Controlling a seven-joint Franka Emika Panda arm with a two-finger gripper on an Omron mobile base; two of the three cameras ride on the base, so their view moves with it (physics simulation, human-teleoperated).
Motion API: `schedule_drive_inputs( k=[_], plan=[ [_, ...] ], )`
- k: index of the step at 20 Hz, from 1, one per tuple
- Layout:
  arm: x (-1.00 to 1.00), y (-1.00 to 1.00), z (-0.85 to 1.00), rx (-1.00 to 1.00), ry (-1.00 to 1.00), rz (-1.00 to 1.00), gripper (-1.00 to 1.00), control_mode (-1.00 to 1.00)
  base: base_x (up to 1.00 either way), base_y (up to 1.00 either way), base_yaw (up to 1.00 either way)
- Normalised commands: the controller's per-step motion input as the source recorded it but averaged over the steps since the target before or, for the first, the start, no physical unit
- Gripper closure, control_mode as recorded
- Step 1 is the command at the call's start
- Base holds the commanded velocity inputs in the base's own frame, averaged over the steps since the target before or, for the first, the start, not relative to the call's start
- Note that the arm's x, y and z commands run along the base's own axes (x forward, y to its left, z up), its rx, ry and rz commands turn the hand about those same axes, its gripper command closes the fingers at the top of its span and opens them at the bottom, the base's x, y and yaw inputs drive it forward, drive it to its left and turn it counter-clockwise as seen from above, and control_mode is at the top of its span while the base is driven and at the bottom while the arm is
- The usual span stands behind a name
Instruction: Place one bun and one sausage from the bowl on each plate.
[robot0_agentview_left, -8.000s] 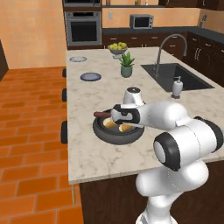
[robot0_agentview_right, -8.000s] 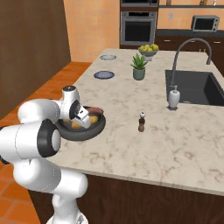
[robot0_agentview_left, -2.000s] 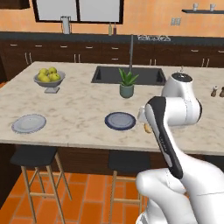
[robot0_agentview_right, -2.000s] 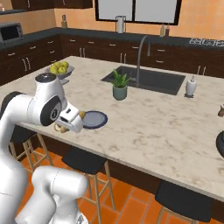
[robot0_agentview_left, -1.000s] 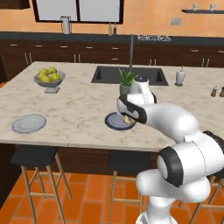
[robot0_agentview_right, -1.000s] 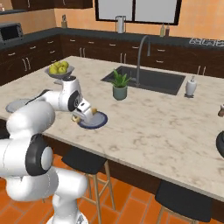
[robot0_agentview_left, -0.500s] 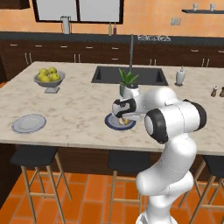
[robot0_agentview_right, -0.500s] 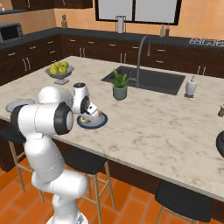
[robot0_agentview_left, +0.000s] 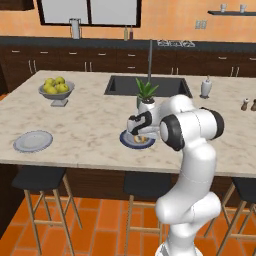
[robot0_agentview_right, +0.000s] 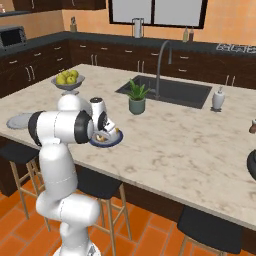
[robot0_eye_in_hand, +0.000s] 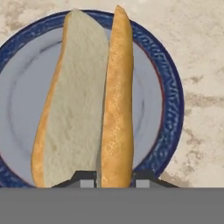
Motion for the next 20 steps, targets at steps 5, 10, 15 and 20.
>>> schedule_drive_inputs(
  k=[5,10,15,20],
  plan=[
    [0.08,-0.02,-0.24,0.0,0.0,0.0,1.0,-1.0,0.0,0.0,0.0],
    [0.37,0.0,-0.01,0.0,0.0,0.0,-1.0,-1.0,0.0,0.0,0.0],
    [0.19,0.0,0.02,0.0,0.0,0.0,-1.0,-1.0,0.0,0.0,0.0],
    [-0.25,0.0,0.45,0.01,-0.02,0.01,-1.0,-1.0,0.0,0.0,0.0]
  ],
)
